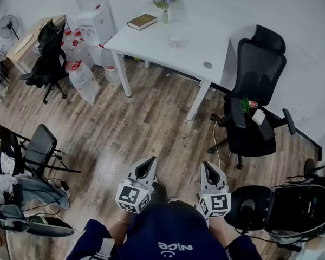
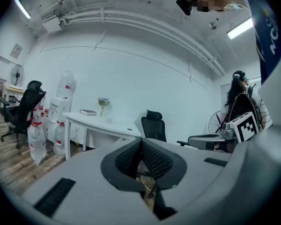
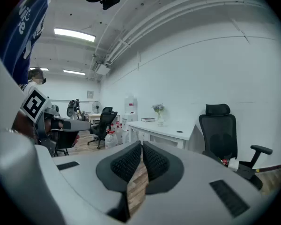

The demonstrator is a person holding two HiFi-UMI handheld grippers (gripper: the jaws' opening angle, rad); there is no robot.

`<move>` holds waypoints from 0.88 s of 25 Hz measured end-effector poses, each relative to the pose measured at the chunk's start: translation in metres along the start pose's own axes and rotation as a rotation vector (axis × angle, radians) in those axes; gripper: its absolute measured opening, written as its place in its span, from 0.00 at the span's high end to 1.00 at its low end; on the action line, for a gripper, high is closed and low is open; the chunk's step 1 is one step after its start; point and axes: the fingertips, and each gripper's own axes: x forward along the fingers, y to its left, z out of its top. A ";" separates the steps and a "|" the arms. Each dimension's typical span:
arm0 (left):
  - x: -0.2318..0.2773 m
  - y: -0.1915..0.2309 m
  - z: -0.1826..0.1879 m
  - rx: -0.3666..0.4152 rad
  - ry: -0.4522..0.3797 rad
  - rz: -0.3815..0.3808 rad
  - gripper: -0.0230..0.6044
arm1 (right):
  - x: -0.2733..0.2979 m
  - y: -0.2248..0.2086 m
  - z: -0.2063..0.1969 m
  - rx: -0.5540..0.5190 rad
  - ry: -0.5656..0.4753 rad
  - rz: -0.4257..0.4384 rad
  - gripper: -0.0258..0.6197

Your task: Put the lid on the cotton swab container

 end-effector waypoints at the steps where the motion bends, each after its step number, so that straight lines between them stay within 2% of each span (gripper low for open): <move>1: -0.001 0.002 0.001 -0.001 0.002 -0.001 0.93 | 0.002 0.003 0.002 -0.007 0.002 0.004 0.88; 7: 0.011 0.023 0.004 -0.003 0.008 -0.006 0.93 | 0.027 0.006 0.001 -0.027 0.028 0.005 0.88; 13: 0.028 0.055 0.011 0.002 0.011 -0.007 0.93 | 0.060 -0.001 0.011 0.054 -0.013 -0.011 0.87; 18: 0.048 0.078 0.017 0.028 0.076 -0.069 0.93 | 0.095 0.006 0.020 0.061 -0.015 -0.007 0.87; 22: 0.053 0.089 0.015 0.059 0.106 -0.115 0.93 | 0.107 0.017 0.013 0.128 -0.034 -0.028 0.87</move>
